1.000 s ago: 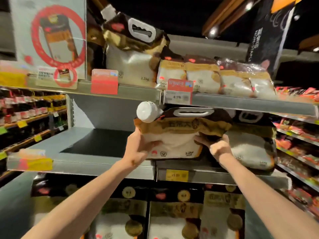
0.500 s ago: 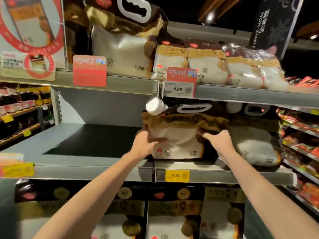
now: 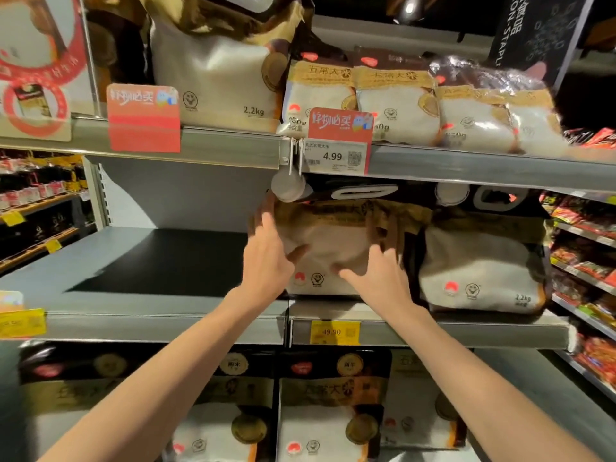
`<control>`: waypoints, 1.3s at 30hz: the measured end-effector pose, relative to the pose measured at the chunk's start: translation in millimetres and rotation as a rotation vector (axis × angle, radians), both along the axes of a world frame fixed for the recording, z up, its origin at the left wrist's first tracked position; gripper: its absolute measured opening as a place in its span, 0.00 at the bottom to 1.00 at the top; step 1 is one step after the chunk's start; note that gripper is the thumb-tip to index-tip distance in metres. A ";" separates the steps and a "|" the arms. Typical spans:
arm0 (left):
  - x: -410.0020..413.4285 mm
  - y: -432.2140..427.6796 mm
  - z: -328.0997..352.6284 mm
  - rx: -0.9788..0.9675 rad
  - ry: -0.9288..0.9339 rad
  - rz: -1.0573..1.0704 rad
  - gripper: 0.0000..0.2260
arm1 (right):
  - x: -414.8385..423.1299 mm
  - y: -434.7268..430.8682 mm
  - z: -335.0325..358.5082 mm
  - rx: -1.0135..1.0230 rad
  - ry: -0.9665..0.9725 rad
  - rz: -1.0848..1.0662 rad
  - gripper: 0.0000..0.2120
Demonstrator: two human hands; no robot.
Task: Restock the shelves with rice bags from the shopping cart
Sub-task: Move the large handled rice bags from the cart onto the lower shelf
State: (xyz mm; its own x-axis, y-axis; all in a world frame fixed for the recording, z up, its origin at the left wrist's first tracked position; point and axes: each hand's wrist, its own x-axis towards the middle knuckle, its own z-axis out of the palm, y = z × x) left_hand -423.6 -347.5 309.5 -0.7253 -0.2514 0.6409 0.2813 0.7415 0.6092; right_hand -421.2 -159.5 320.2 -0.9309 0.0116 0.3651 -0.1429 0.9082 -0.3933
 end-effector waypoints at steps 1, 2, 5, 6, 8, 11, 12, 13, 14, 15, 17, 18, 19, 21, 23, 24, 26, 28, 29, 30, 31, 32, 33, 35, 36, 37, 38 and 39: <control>-7.4 -3.6 -5.1 -0.013 -0.091 -0.034 0.29 | -3.2 -0.1 0.4 -0.022 -0.003 0.008 0.26; -14.0 -6.8 -10.3 -0.017 -0.176 -0.073 0.23 | -8.5 0.4 -1.4 -0.042 -0.017 0.012 0.22; -26.9 -10.2 -7.7 -0.023 -0.220 -0.155 0.27 | -24.6 5.2 1.8 -0.152 -0.203 0.000 0.22; -31.5 -8.5 -1.2 -0.001 -0.138 -0.183 0.37 | -27.4 6.4 4.9 -0.194 -0.284 0.010 0.24; -34.6 -1.8 13.8 0.006 -0.013 -0.199 0.52 | -32.7 8.6 8.8 -0.125 -0.385 0.032 0.28; -39.7 -0.9 16.8 -0.022 0.017 -0.179 0.54 | -31.0 4.2 0.5 0.183 -0.351 0.064 0.35; -42.5 -2.6 13.1 -0.024 0.028 -0.193 0.54 | -29.0 3.7 -6.7 0.234 -0.339 0.069 0.39; -43.6 -2.3 11.4 -0.021 0.028 -0.192 0.54 | -29.2 3.6 -12.9 0.239 -0.318 0.082 0.41; -45.7 -1.7 6.9 -0.005 0.011 -0.187 0.55 | -29.0 4.2 -18.4 0.232 -0.287 0.097 0.41; -46.4 -0.7 3.0 0.023 -0.038 -0.182 0.57 | -30.2 5.6 -21.5 0.227 -0.266 0.107 0.39; -47.4 -4.2 -10.7 0.137 -0.203 -0.239 0.60 | -33.1 9.5 -24.1 0.279 -0.218 0.109 0.32; -48.6 -8.5 -16.4 0.161 -0.307 -0.299 0.59 | -34.0 10.6 -23.2 0.319 -0.186 0.103 0.32; -49.3 -12.7 -20.5 0.144 -0.411 -0.354 0.55 | -37.3 12.1 -25.2 0.357 -0.155 0.090 0.33; -53.1 -17.6 -26.4 0.093 -0.487 -0.370 0.48 | -44.3 15.5 -30.2 0.407 -0.096 0.091 0.39; -60.0 -14.7 -26.6 0.093 -0.460 -0.338 0.46 | -56.3 18.8 -32.3 0.346 0.018 0.142 0.46; -64.2 -12.4 -26.7 0.099 -0.438 -0.335 0.46 | -64.1 20.8 -30.8 0.289 0.061 0.175 0.51; -71.2 -11.2 -26.2 0.105 -0.414 -0.369 0.48 | -75.7 23.1 -27.0 0.214 0.059 0.213 0.57; -76.1 -12.2 -27.8 0.118 -0.426 -0.404 0.49 | -79.6 25.8 -27.9 0.206 0.068 0.221 0.57; -75.8 -12.2 -26.5 0.120 -0.425 -0.394 0.49 | -78.7 27.0 -28.1 0.207 0.074 0.221 0.57; -74.4 -11.2 -27.6 0.116 -0.412 -0.372 0.50 | -75.9 28.4 -28.5 0.204 0.069 0.225 0.56; -71.0 -8.6 -28.0 0.097 -0.396 -0.323 0.50 | -73.7 29.7 -28.0 0.196 0.054 0.231 0.55; -67.7 -6.2 -29.4 0.066 -0.380 -0.254 0.50 | -70.9 31.5 -27.1 0.189 0.029 0.228 0.53; -61.1 -3.0 -30.3 0.030 -0.373 -0.168 0.51 | -66.5 32.9 -24.3 0.172 0.002 0.212 0.49; -50.0 1.5 -33.8 -0.037 -0.298 0.015 0.50 | -57.6 37.3 -19.4 0.083 -0.031 0.112 0.37; -44.7 2.8 -36.7 -0.100 -0.217 0.075 0.46 | -52.4 39.5 -17.4 0.000 -0.037 0.065 0.28; -38.0 4.1 -38.2 -0.199 -0.136 0.111 0.40 | -47.0 41.0 -15.9 -0.084 -0.051 0.046 0.21; -33.2 6.6 -39.1 -0.321 -0.048 0.122 0.33 | -41.1 42.4 -15.2 -0.136 -0.078 0.043 0.17; -30.7 7.7 -38.7 -0.430 0.053 0.122 0.28 | -36.9 43.1 -15.0 -0.137 -0.108 0.054 0.17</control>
State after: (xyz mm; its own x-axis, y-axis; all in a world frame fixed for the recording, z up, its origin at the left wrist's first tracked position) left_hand -454.3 -339.8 270.8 -0.6703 -0.0360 0.7412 0.1986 0.9537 0.2260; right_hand -458.1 -116.5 305.2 -0.9652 0.0034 0.2616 -0.1403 0.8373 -0.5285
